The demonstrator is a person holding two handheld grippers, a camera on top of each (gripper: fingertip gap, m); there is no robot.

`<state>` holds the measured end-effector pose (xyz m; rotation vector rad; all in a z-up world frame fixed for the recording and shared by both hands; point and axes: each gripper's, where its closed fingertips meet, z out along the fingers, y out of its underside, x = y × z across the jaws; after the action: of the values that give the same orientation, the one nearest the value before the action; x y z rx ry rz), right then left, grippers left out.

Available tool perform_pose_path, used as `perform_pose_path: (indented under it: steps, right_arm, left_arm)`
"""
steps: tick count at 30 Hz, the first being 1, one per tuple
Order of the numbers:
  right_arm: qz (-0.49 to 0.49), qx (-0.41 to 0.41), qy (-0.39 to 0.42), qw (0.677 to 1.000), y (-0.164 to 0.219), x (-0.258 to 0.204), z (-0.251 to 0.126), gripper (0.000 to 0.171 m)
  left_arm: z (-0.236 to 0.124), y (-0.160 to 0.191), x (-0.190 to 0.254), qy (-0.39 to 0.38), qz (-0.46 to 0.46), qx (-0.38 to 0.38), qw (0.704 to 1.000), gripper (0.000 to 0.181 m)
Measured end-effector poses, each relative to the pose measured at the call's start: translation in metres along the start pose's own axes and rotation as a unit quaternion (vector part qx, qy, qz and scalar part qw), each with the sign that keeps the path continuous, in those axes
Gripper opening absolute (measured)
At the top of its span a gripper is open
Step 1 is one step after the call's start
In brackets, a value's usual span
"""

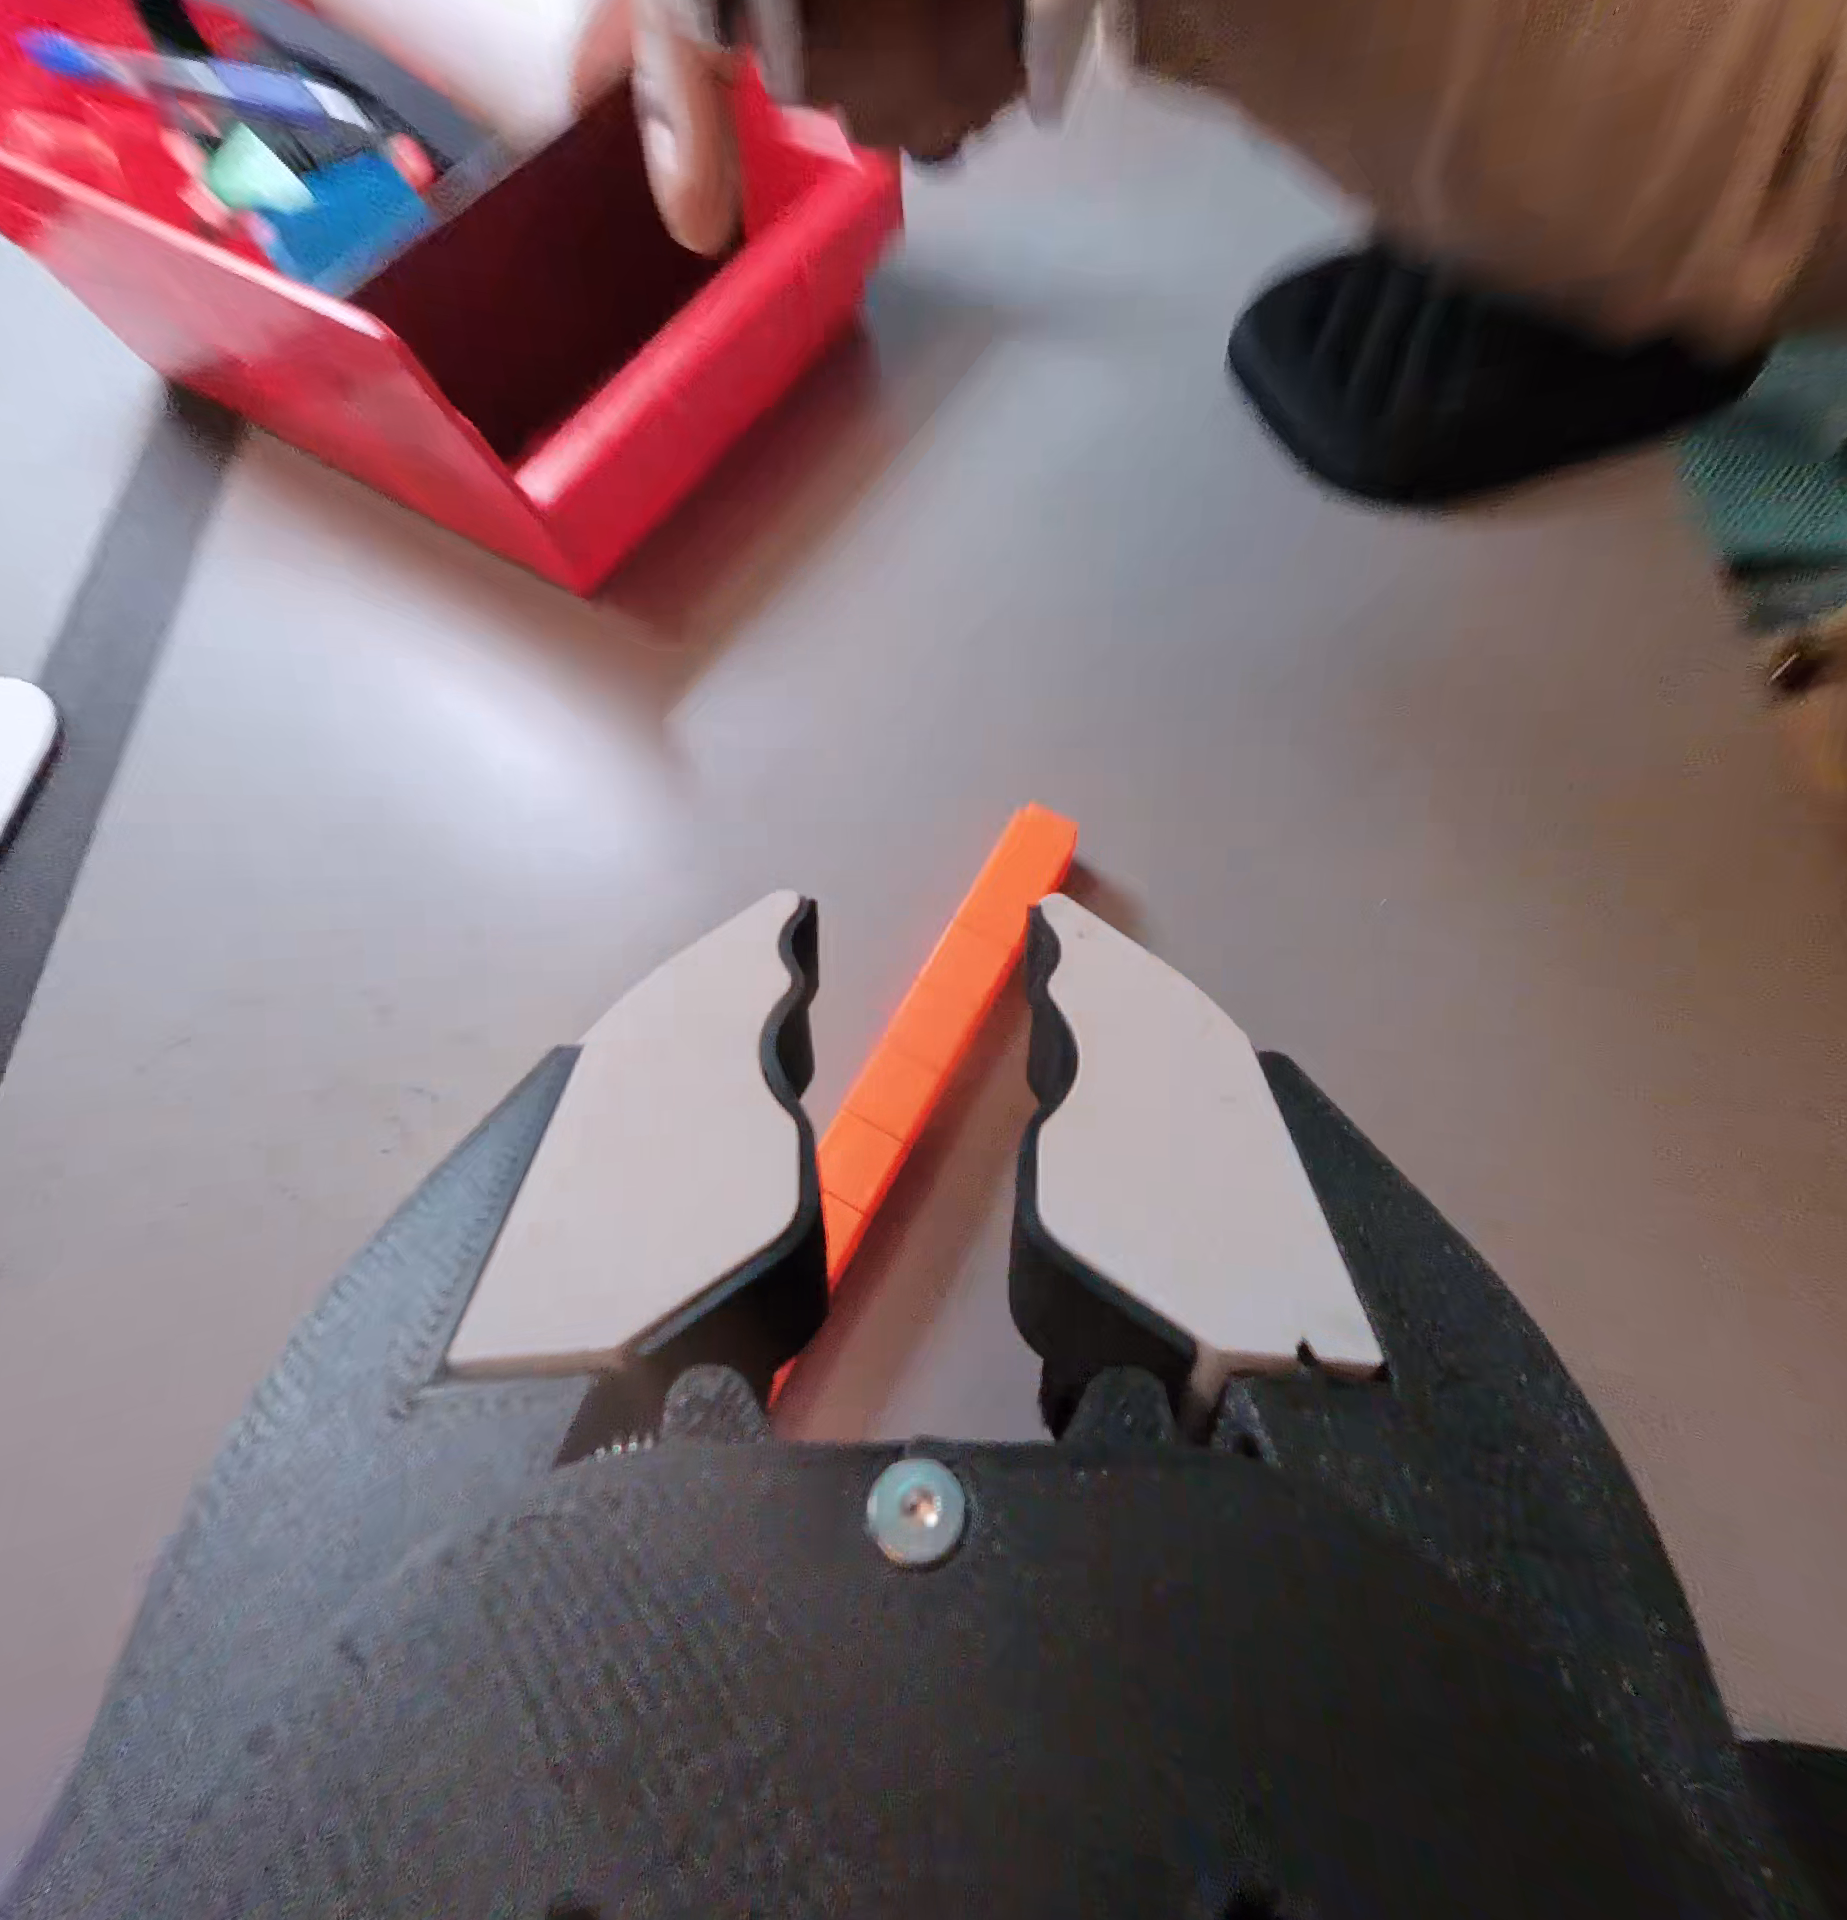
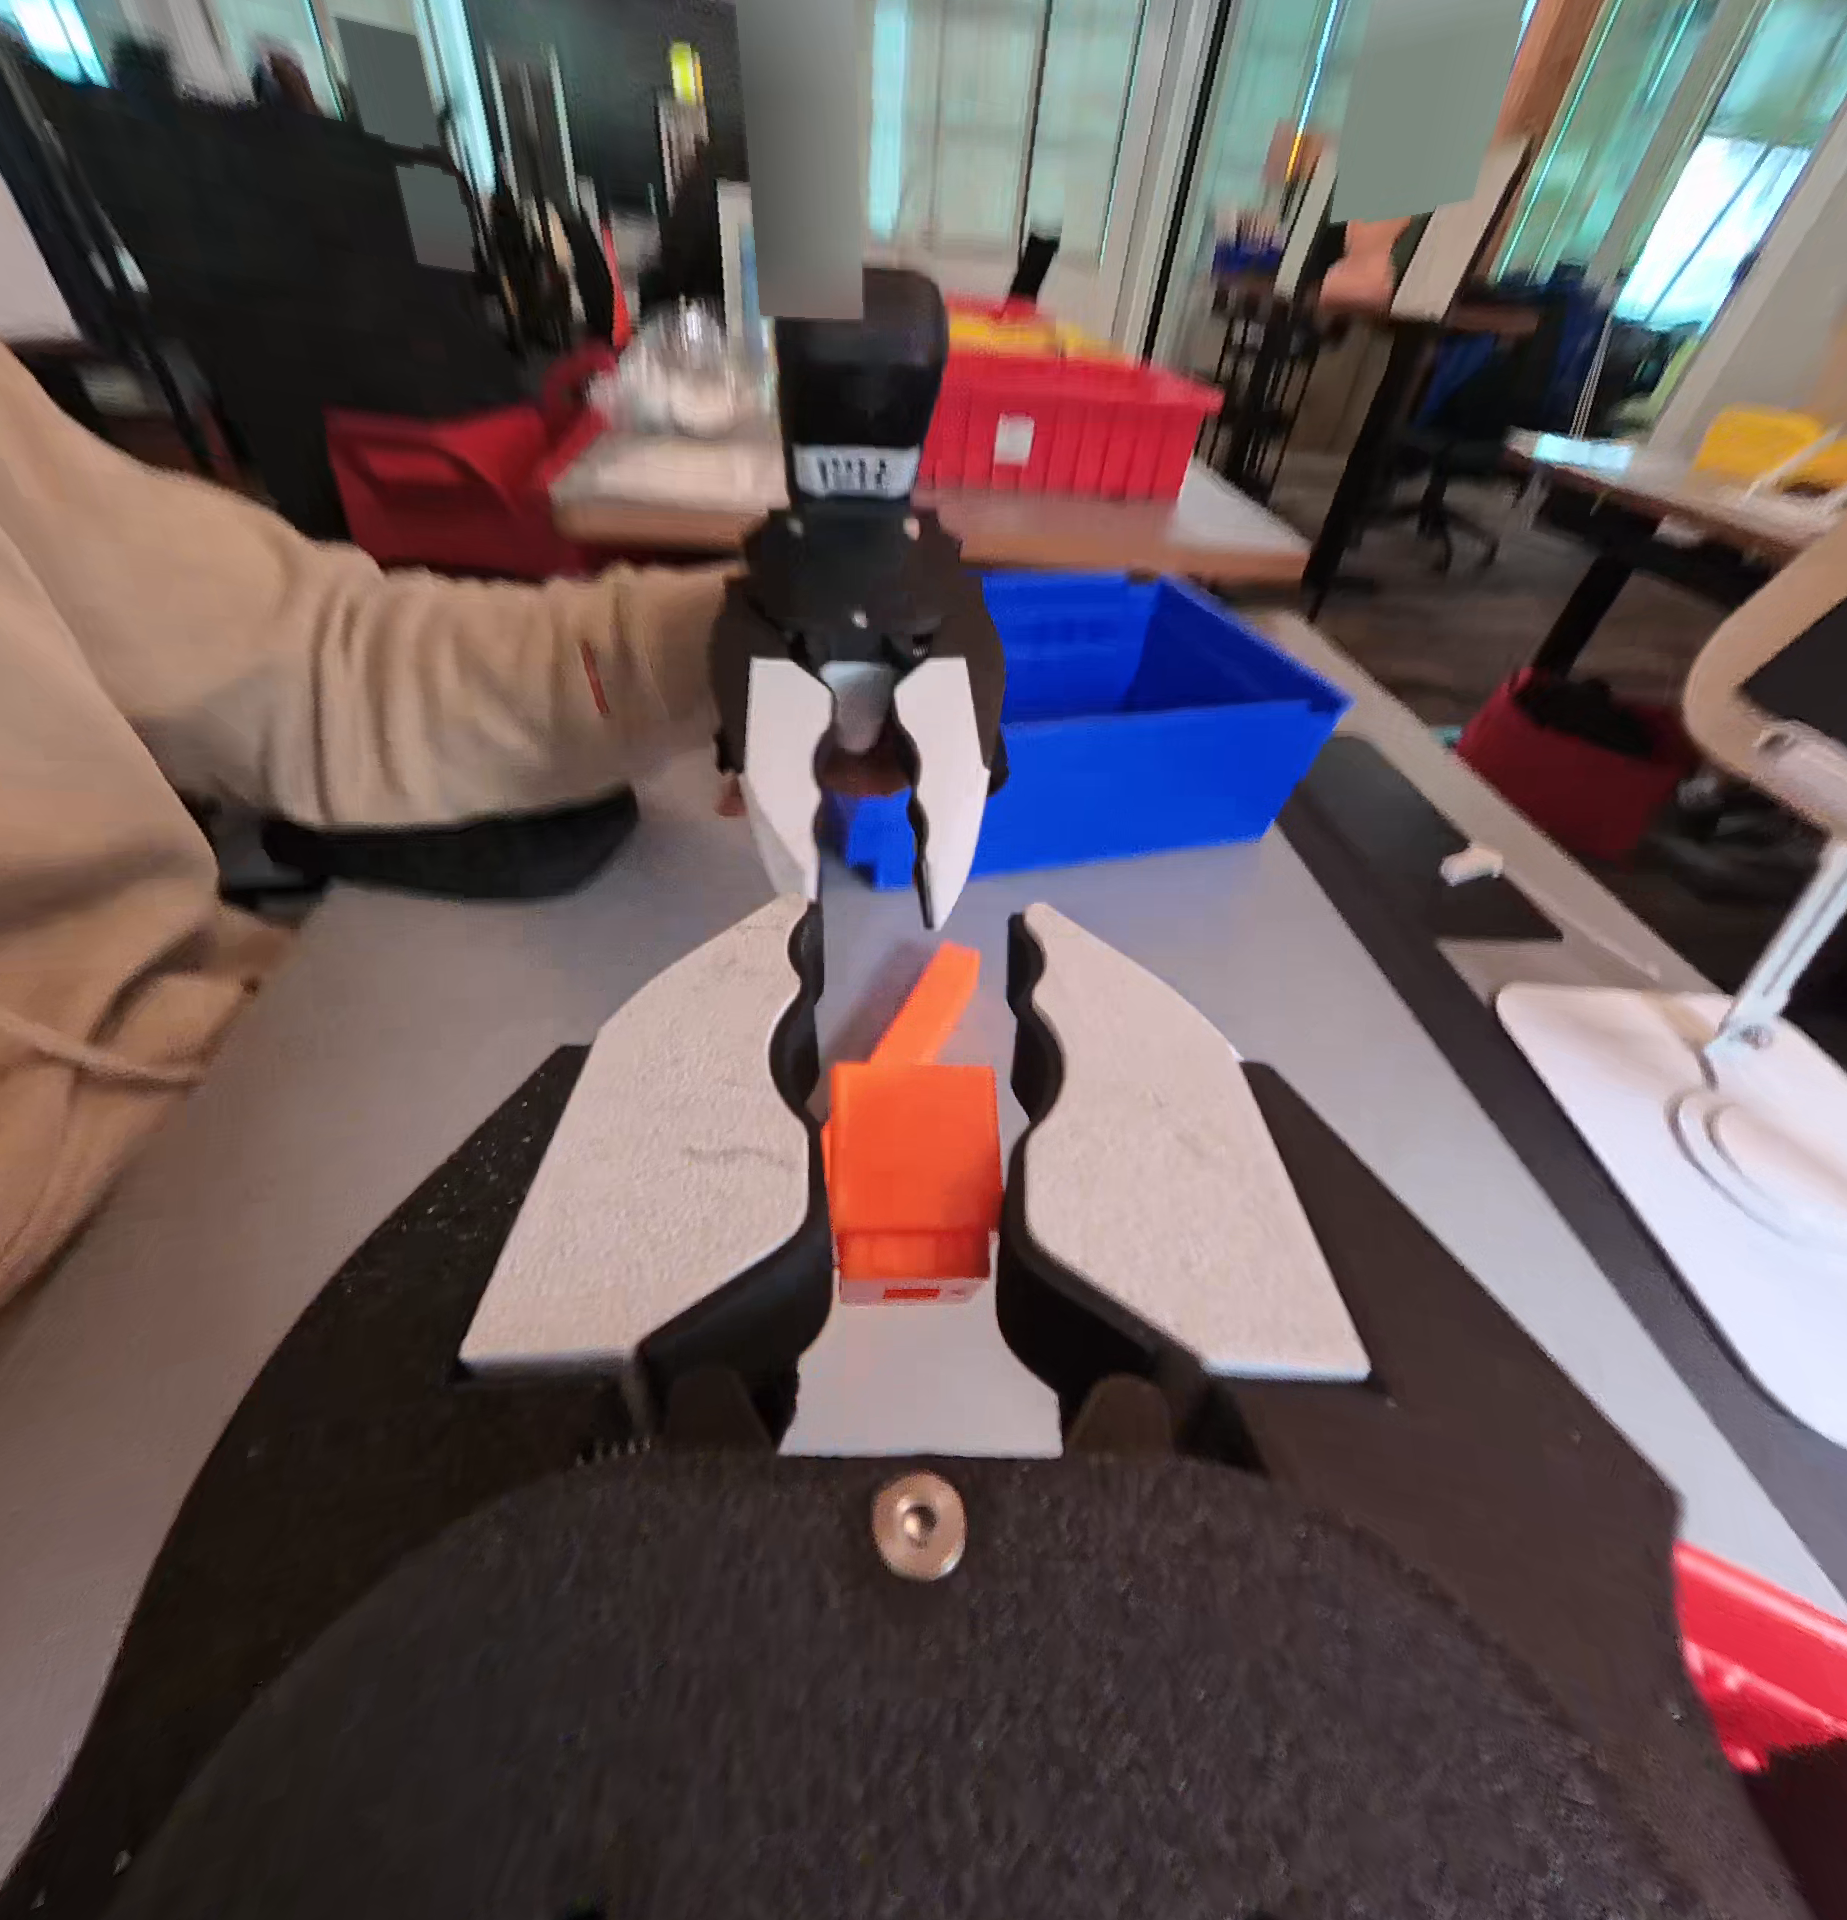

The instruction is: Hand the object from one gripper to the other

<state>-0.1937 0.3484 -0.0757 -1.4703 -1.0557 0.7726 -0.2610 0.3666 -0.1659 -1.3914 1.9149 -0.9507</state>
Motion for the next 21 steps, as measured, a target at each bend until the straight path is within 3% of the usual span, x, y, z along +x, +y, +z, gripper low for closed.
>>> perform_pose_path:
  steps: [4, 8, 12, 21]
  right_arm:
    - [-0.011, -0.109, -0.014, 0.994, 0.046, -0.006, 0.022, 0.034]
    - [-0.008, -0.151, -0.030, 0.988, 0.070, -0.011, 0.034, 0.034]
    - [-0.011, -0.175, -0.037, 0.984, 0.083, -0.014, 0.040, 0.034]
    - [-0.011, -0.276, -0.036, 0.960, 0.128, -0.013, 0.039, 0.034]
  left_arm:
    - [0.045, 0.037, 0.010, 0.003, 0.050, -0.127, 0.991, 0.045]
    - [0.060, 0.066, -0.001, -0.021, 0.079, -0.197, 0.977, 0.045]
    - [0.064, 0.074, -0.011, -0.039, 0.092, -0.200, 0.975, 0.024]
    - [0.055, 0.065, -0.021, -0.063, 0.037, -0.184, 0.980, 0.023]
